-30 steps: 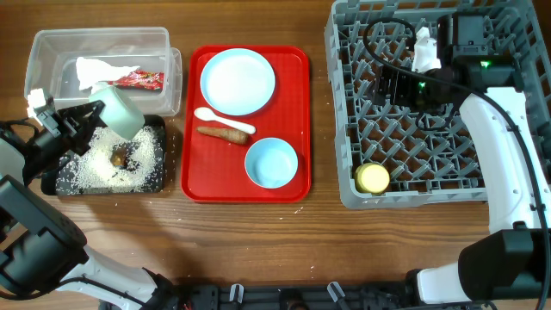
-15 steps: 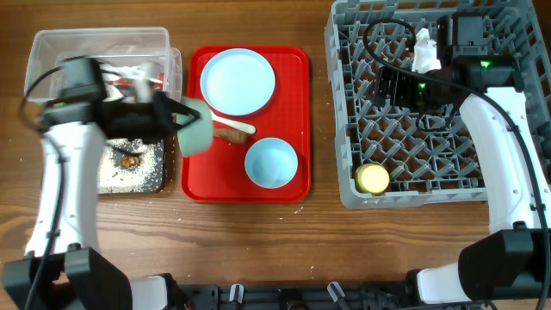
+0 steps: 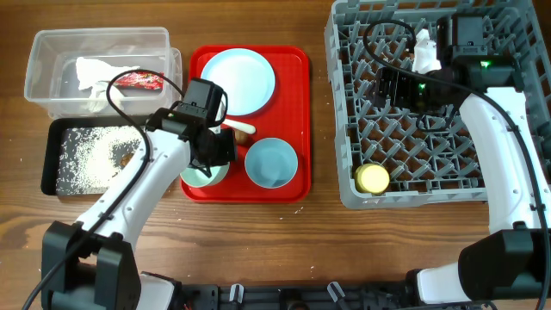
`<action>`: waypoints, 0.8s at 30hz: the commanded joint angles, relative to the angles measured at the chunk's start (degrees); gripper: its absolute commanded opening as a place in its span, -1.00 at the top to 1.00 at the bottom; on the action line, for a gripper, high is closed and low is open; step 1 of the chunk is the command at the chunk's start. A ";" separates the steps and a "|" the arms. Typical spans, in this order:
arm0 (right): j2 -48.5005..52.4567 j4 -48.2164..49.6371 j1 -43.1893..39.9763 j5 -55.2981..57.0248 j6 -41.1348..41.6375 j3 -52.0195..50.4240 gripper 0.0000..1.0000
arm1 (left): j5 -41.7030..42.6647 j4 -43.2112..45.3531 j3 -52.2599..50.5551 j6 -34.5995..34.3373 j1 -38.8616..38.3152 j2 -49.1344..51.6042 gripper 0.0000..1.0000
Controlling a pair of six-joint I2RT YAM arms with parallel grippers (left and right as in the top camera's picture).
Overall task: Sort waste into correct bins and load items into the dishwasher rack
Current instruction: 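Set the emptied bowl back on the red tray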
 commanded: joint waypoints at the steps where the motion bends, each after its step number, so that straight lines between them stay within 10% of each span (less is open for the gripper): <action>1: -1.22 -0.04 0.02 0.55 -0.17 0.76 -0.99 | -1.14 1.07 -0.39 -0.96 -0.26 0.20 0.89; 24: -1.22 3.19 0.02 -2.27 4.35 0.76 -0.99 | 1.11 7.89 12.79 7.39 -0.37 0.55 -0.27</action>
